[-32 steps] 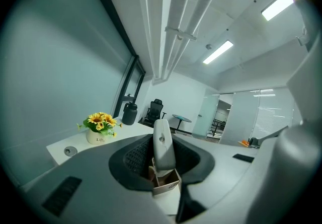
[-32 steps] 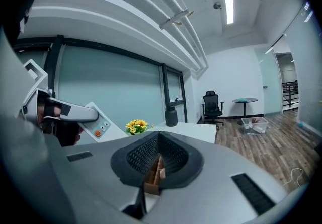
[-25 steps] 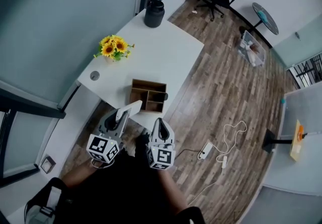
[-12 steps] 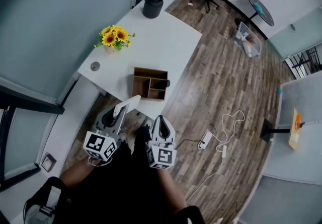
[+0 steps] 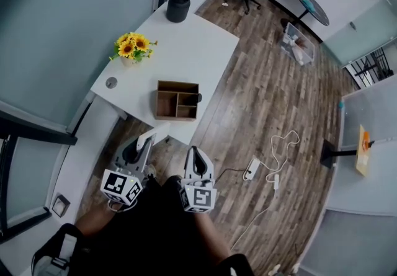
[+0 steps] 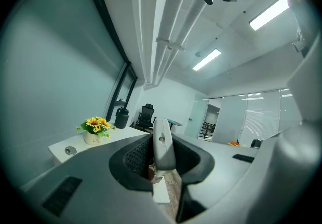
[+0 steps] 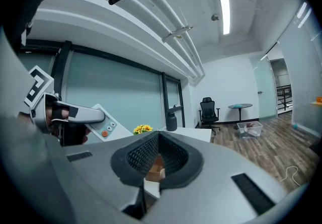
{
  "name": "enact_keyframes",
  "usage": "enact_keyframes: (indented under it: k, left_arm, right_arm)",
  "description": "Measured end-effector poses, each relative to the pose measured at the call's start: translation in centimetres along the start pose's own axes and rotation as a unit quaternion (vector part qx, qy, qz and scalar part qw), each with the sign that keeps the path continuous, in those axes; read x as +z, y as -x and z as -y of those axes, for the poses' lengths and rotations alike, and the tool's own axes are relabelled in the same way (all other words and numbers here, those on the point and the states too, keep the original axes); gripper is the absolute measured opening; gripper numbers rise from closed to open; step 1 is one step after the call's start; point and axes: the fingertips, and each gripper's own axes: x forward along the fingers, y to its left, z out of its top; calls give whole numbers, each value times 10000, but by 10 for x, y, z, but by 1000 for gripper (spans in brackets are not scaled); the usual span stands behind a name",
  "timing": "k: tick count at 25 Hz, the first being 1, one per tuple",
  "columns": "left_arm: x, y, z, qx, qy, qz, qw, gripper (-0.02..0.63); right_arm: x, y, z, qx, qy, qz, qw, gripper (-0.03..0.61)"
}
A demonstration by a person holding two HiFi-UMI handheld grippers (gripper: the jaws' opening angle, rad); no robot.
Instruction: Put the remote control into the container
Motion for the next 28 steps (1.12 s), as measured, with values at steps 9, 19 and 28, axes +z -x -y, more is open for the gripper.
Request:
enact_keyframes:
  k: [9, 19, 28]
  left_arm:
    - [-21, -2, 39, 164, 46, -74, 9998, 95]
    - [-42, -6, 93, 497, 77, -196, 9985, 95]
    - [-42, -9, 106, 795, -33, -177, 9967, 95]
  right_arm:
    - [-1, 27, 26, 204, -68, 191, 9996, 5]
    - [-5, 61, 64, 599, -241, 164, 9978, 5]
    - [-2, 67, 82, 795, -471, 241, 9954, 5]
